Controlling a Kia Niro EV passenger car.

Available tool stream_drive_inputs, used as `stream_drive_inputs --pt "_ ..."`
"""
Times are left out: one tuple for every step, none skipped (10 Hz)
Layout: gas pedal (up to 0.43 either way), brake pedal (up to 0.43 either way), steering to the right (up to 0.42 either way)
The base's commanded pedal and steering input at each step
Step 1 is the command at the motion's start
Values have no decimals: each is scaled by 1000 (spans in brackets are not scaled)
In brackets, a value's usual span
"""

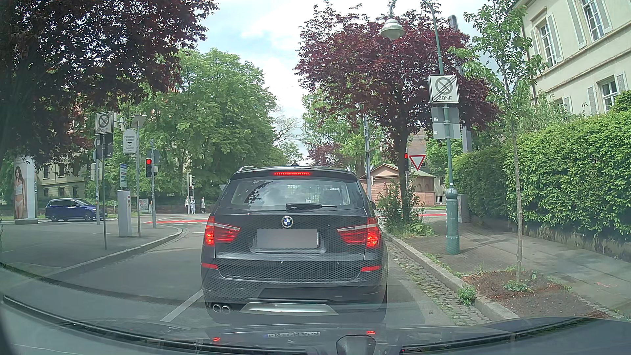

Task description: Follow the waypoints while adhering to traffic rules and regulations

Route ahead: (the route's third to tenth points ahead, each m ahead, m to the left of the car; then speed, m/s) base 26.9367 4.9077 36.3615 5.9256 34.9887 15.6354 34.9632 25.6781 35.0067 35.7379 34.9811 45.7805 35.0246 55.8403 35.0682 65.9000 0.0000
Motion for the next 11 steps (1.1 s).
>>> stream_drive_inputs --pt "0 274 2" --pt "0 274 2" --pt "0 268 2" --pt "0 274 2" --pt "0 274 2" --pt "0 274 2" --pt "0 274 2" --pt "0 268 2" --pt "0 268 2" --pt "0 274 2" --pt "0 274 2"
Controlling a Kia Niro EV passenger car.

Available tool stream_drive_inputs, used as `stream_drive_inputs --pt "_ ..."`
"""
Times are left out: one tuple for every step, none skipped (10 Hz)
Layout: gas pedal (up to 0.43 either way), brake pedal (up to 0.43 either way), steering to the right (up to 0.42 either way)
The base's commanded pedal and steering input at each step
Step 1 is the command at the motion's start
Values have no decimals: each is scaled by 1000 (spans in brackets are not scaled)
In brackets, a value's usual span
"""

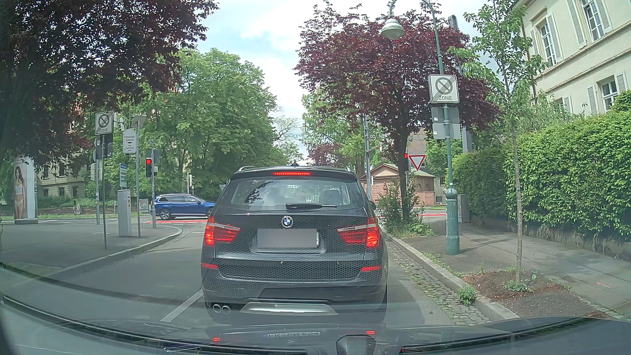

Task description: Follow the waypoints while adhering to traffic rules and regulations

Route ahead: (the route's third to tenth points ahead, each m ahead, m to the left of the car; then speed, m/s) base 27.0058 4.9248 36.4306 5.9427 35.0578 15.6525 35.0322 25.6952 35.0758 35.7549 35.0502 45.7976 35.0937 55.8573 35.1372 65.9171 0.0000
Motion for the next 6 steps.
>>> stream_drive_inputs --pt "0 274 2" --pt "0 274 2" --pt "0 274 2" --pt "0 274 2" --pt "0 268 2" --pt "0 274 2"
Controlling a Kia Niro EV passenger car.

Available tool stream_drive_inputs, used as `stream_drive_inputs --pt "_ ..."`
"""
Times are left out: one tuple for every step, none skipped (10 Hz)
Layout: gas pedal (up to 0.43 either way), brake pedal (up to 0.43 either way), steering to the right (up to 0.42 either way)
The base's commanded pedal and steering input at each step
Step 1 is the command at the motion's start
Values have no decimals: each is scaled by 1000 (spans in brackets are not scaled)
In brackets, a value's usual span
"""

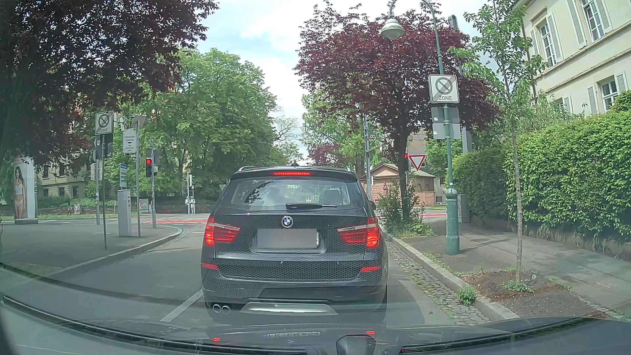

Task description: Follow the waypoints while adhering to traffic rules and regulations

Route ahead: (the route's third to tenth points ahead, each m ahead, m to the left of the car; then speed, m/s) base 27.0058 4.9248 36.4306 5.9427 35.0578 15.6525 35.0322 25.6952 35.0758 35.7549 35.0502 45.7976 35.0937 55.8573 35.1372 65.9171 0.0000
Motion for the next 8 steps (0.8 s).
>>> stream_drive_inputs --pt "0 274 2" --pt "0 274 2" --pt "0 274 2" --pt "0 274 2" --pt "0 274 2" --pt "0 274 2" --pt "0 268 2" --pt "0 274 2"
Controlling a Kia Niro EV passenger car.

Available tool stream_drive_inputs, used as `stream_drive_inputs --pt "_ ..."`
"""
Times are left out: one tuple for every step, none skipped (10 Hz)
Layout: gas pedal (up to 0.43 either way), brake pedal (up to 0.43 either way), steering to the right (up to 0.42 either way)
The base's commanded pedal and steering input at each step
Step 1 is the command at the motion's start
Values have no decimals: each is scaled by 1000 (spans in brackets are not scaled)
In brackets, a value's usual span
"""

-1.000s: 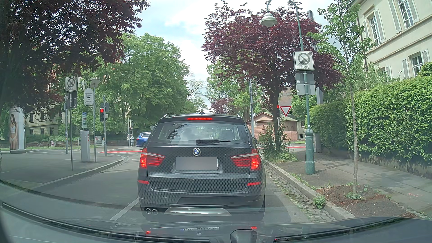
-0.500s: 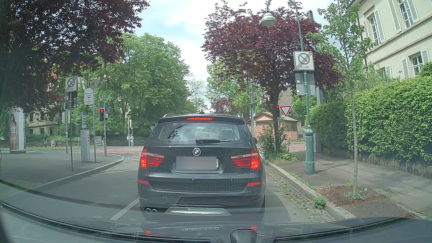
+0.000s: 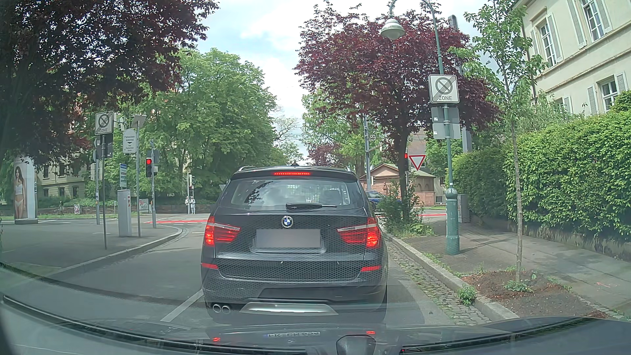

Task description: Follow the waypoints while adhering to traffic rules and regulations

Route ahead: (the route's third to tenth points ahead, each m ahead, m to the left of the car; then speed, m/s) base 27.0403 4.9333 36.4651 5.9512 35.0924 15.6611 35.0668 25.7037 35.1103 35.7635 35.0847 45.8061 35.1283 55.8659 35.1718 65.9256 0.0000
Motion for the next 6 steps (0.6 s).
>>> stream_drive_inputs --pt "0 268 2" --pt "0 274 2" --pt "0 274 2" --pt "0 274 2" --pt "0 268 2" --pt "0 268 2"
